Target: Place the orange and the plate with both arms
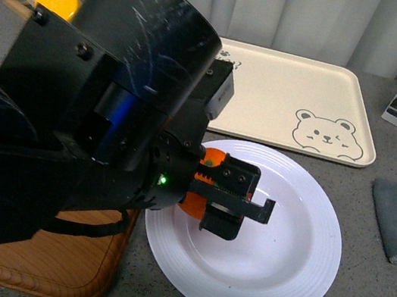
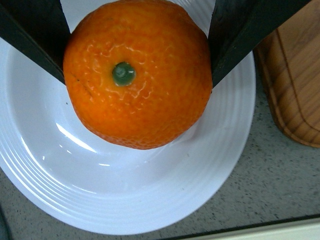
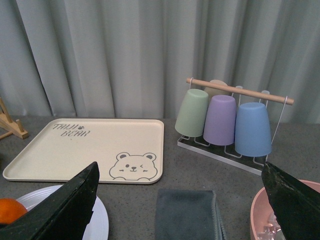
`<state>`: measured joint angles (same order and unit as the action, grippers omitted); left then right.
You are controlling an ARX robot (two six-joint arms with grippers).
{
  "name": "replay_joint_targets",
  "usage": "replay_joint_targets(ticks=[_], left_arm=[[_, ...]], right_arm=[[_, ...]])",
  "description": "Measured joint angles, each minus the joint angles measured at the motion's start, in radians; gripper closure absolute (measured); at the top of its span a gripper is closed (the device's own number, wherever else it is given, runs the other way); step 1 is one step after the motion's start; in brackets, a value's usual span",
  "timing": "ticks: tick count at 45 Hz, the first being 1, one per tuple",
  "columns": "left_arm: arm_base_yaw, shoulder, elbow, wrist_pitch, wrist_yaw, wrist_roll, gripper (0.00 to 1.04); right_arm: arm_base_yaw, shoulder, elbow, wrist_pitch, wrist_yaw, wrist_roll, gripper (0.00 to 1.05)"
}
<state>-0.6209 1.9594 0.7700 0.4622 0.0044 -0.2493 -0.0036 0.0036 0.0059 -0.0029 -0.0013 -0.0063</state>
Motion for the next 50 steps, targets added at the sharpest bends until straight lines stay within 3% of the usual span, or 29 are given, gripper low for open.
replay_joint_targets(ticks=[25, 29, 35, 50], left_arm=[[-0.049, 0.073, 0.027, 0.002, -0.024, -0.039, 0.38], [-0.049, 0.073, 0.027, 0.002, -0.032, -0.045, 0.20], [-0.049, 0.055, 0.027, 0.000, -0.043, -0.044, 0.05], [0.001, -0.139, -0.032, 0.023, -0.128, -0.018, 0.07]], right_arm=[[0.000, 0.000, 0.000, 0.000, 0.000, 0.000, 0.09], [0.000, 0.000, 0.000, 0.000, 0.000, 0.000, 0.09], [0.000, 0.000, 0.000, 0.000, 0.000, 0.000, 0.09], [0.000, 0.000, 0.000, 0.000, 0.000, 0.000, 0.09]])
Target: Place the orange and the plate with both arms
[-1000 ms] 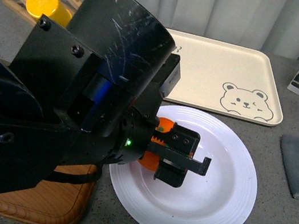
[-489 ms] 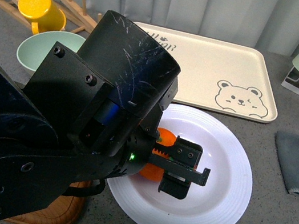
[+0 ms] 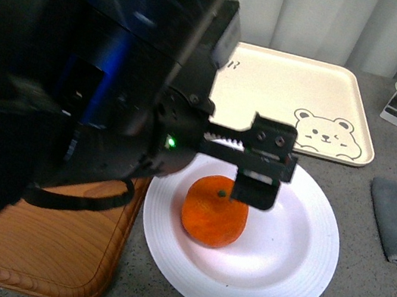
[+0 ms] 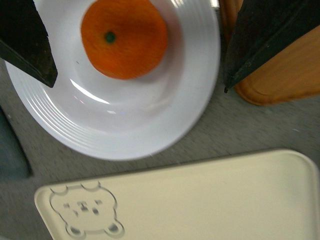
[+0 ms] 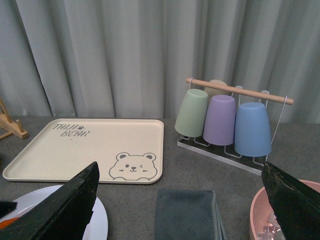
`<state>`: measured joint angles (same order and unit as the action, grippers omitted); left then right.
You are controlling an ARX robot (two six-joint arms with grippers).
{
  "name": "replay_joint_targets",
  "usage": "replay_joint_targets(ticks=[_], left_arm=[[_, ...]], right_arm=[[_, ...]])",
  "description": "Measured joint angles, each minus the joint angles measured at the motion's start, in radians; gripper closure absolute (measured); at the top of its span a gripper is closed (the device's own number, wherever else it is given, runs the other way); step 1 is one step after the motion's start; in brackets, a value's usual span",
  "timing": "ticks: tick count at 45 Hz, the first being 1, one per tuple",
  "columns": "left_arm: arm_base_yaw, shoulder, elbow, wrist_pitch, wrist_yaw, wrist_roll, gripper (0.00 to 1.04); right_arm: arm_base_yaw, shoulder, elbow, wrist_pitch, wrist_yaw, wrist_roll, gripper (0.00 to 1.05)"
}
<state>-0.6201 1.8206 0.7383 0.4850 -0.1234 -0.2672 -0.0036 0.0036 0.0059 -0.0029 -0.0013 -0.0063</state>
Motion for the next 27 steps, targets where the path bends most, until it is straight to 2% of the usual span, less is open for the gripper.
replay_joint_targets(ticks=[13, 21, 27], left_arm=[[0.159, -0.186, -0.178, 0.035, -0.055, 0.040, 0.07], [0.244, -0.374, -0.298, 0.031, -0.063, 0.052, 0.07], [0.326, -0.530, -0.405, 0.025, -0.105, 0.055, 0.07]], right_arm=[[0.000, 0.000, 0.000, 0.000, 0.000, 0.000, 0.09], [0.000, 0.000, 0.000, 0.000, 0.000, 0.000, 0.09], [0.000, 0.000, 0.000, 0.000, 0.000, 0.000, 0.09]])
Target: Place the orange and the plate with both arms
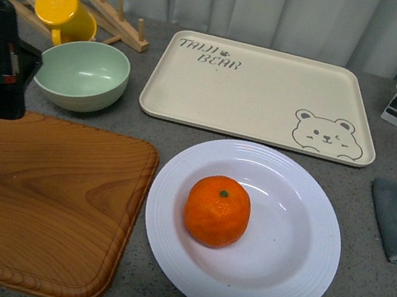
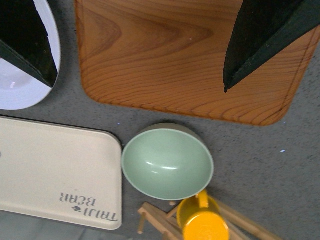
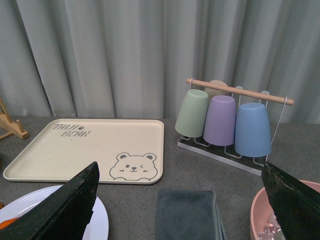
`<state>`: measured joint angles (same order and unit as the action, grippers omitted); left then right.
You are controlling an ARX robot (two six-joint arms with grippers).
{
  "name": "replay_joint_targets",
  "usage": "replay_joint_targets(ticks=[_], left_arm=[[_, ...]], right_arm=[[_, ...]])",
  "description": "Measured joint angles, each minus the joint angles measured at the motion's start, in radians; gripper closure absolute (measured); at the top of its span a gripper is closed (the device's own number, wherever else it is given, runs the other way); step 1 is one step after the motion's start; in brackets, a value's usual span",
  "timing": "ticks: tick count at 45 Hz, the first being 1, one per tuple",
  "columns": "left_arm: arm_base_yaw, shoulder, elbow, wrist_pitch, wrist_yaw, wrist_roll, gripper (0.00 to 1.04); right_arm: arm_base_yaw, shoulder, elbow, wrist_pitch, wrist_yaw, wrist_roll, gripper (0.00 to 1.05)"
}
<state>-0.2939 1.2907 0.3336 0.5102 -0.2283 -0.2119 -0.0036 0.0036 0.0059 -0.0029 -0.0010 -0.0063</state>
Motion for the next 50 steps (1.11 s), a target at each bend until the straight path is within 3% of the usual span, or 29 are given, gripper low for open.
replay_joint_targets(ticks=[5, 9, 13, 22, 27, 33, 35, 39, 50], left_arm=[[0.009, 0.005, -0.013, 0.020, -0.010, 0.014, 0.07], [0.027, 0.097, -0.122, 0.416, -0.020, 0.112, 0.23], [0.058, 0.076, -0.198, 0.631, 0.003, 0.157, 0.37], [0.122, -0.183, -0.240, 0.494, 0.064, 0.192, 0.71], [0.165, -0.315, -0.280, 0.393, 0.103, 0.197, 1.00], [0.199, -0.463, -0.305, 0.277, 0.139, 0.203, 1.01], [0.238, -0.499, -0.311, 0.246, 0.199, 0.204, 1.01], [0.285, -0.573, -0.313, 0.182, 0.218, 0.204, 1.01], [0.291, -0.744, -0.314, 0.029, 0.228, 0.204, 1.01]], right_arm=[[0.000, 0.000, 0.000, 0.000, 0.000, 0.000, 0.09], [0.000, 0.000, 0.000, 0.000, -0.001, 0.000, 0.09], [0.000, 0.000, 0.000, 0.000, 0.000, 0.000, 0.09], [0.000, 0.000, 0.000, 0.000, -0.001, 0.000, 0.09], [0.000, 0.000, 0.000, 0.000, 0.000, 0.000, 0.09], [0.000, 0.000, 0.000, 0.000, 0.000, 0.000, 0.09], [0.000, 0.000, 0.000, 0.000, 0.000, 0.000, 0.09], [0.000, 0.000, 0.000, 0.000, 0.000, 0.000, 0.09], [0.000, 0.000, 0.000, 0.000, 0.000, 0.000, 0.09]])
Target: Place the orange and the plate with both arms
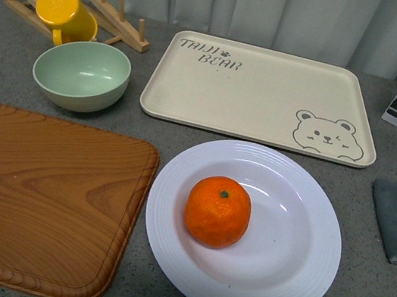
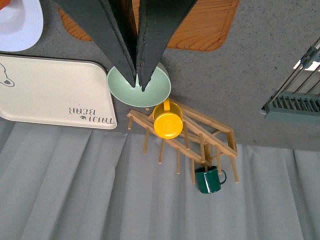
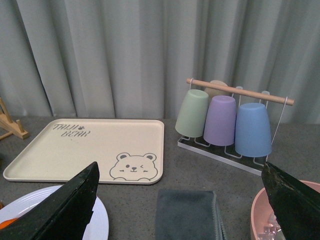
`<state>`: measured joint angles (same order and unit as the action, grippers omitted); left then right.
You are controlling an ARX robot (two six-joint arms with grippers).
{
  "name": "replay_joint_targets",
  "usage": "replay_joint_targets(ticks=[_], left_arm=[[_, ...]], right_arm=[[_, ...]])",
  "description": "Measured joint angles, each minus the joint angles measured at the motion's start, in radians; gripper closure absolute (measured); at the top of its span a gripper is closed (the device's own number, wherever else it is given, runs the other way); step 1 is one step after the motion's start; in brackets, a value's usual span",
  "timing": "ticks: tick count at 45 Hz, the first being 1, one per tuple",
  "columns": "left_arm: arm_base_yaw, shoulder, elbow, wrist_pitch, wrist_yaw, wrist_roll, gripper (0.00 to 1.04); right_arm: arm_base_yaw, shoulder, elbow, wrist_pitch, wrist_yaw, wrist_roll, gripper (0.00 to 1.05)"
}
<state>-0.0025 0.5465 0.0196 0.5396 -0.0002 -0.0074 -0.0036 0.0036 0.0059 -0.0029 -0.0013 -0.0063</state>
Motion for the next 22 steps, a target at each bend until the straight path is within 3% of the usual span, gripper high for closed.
replay_joint_targets(ticks=[22], left_arm=[[0.000, -0.243, 0.000, -0.233, 0.000, 0.000, 1.01]], right_arm=[[0.000, 0.000, 0.000, 0.000, 0.000, 0.000, 0.09]])
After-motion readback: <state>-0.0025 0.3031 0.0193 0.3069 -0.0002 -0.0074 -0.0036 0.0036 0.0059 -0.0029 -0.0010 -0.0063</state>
